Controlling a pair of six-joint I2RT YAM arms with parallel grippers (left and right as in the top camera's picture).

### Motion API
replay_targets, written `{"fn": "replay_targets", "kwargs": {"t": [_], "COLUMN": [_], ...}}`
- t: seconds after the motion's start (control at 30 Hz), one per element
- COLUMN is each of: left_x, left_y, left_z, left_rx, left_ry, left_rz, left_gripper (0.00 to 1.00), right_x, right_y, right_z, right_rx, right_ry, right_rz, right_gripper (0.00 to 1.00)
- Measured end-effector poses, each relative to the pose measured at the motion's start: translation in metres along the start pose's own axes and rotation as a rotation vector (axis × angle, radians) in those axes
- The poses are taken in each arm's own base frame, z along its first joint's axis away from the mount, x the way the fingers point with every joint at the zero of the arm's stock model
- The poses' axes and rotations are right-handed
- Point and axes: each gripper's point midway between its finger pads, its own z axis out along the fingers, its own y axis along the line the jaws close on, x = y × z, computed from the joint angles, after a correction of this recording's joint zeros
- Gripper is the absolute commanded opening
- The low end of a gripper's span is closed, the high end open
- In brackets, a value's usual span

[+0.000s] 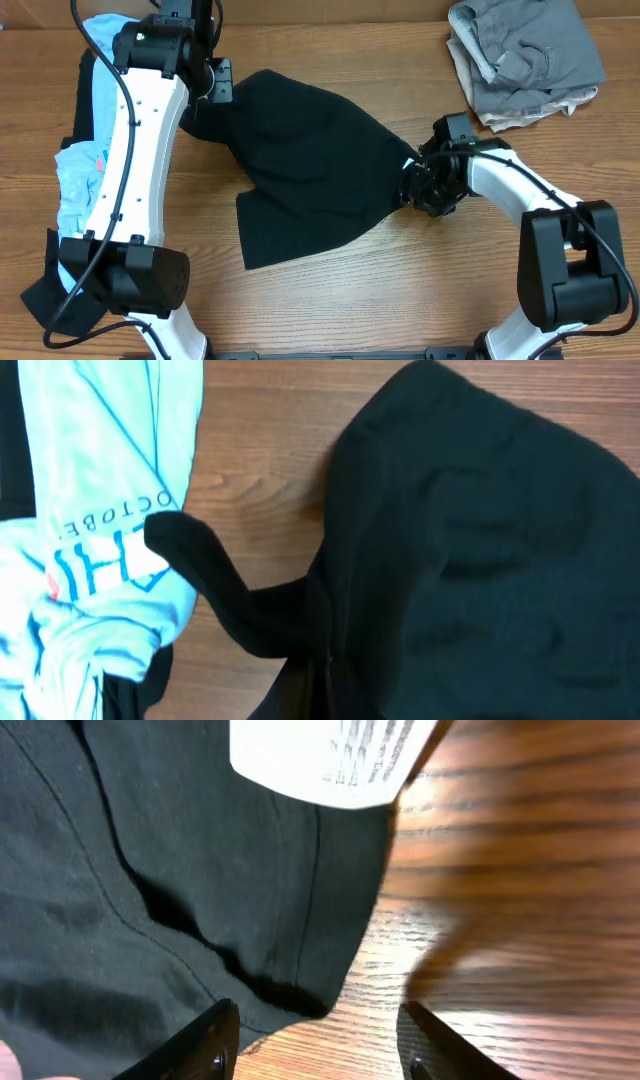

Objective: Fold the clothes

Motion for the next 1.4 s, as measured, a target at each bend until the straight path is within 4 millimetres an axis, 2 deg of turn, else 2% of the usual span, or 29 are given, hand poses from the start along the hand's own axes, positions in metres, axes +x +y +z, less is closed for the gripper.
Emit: {"fn": "replay_targets", "kwargs": {"t": [0.1,0.27,0.43,0.63,0.83,1.13,1.2,1.23,1.3,1.33,1.4], "left_x": [0.004,0.008,0.011,0.016,0.018,0.017,0.017,0.017,0.016,0.016,0.016], "left_y": [0.001,0.003,0.004,0.007,0.009,0.009,0.009,0.009,0.009,0.009,0.009], "left_z": [0.000,0.000,0.000,-0.001,-0.001,-0.001,-0.001,-0.001,-0.001,-0.001,-0.001], "left_rx": [-0.006,-0.015,-0.022,-0.039,-0.046,-0.050,-0.050,-0.049,-0.048,-0.048,-0.049], "left_ry": [0.015,0.031,0.042,0.063,0.068,0.067,0.066,0.064,0.060,0.061,0.061], "left_rz": [-0.025,-0.058,-0.068,-0.071,-0.070,-0.070,-0.070,-0.070,-0.071,-0.071,-0.071], "left_gripper": [0.04,0.04,0.04,0.04,0.04,0.04,0.04,0.04,0.04,0.04,0.04], "right_x": [0.001,0.003,0.023,0.049,0.065,0.082,0.080,0.077,0.069,0.066,0.064], "right_y": [0.003,0.023,0.038,0.042,0.048,0.073,0.073,0.074,0.075,0.074,0.071], "right_z": [0.004,0.013,0.022,0.026,0.029,0.040,0.040,0.041,0.042,0.043,0.044], "right_rx": [-0.017,-0.038,-0.007,0.033,0.052,0.037,0.038,0.038,0.037,0.042,0.057], "right_ry": [-0.010,-0.038,-0.010,0.062,0.100,0.102,0.092,0.077,0.039,0.025,0.012], "right_rz": [-0.010,-0.060,-0.048,0.013,0.017,-0.077,-0.078,-0.083,-0.099,-0.099,-0.093], "right_gripper": [0.53,0.50,0.49,0.50,0.50,0.50,0.42,0.33,0.07,0.04,0.04]}}
